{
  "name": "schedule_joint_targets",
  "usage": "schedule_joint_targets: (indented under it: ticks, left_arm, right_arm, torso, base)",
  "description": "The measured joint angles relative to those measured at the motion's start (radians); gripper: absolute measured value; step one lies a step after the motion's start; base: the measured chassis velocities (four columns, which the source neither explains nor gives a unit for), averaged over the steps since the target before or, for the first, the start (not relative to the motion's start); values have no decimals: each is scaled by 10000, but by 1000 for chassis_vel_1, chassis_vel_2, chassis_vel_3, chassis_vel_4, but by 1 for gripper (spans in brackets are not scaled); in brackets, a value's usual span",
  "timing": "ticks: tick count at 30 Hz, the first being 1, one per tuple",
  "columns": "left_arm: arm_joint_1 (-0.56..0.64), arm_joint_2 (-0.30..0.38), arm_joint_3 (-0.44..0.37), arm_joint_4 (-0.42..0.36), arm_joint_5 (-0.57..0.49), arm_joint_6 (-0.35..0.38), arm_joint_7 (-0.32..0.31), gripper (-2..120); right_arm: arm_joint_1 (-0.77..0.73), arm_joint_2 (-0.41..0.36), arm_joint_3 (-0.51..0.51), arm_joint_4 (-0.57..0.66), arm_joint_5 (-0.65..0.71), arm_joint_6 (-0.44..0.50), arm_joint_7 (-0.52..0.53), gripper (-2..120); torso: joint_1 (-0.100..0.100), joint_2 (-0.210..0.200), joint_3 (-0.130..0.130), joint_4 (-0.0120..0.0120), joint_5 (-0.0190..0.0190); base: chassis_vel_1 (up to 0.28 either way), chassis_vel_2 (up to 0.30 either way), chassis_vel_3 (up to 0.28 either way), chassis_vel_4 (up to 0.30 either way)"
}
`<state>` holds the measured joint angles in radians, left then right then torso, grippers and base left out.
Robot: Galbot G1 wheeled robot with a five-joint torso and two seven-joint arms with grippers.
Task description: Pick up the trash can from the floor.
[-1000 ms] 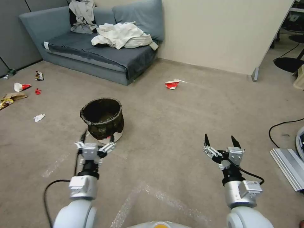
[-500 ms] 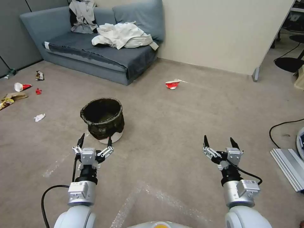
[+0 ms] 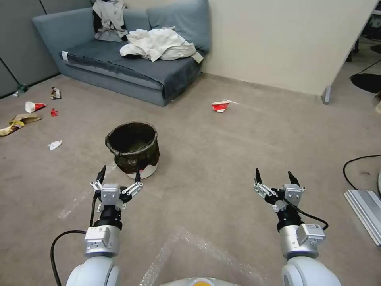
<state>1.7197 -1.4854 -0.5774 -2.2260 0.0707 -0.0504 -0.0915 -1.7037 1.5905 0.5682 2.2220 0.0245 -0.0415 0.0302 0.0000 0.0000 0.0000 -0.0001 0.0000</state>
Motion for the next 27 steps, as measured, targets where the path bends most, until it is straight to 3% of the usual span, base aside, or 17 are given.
schedule_joint_targets:
  ticks: [27]
  left_arm:
    - [-4, 13, 7, 202, 19, -453, -28, 100]
  right_arm:
    - [9, -5, -16, 34, 10, -39, -130, 100]
  torso:
    - [0, 0, 0, -1, 0]
  base:
    - [62, 60, 52, 59]
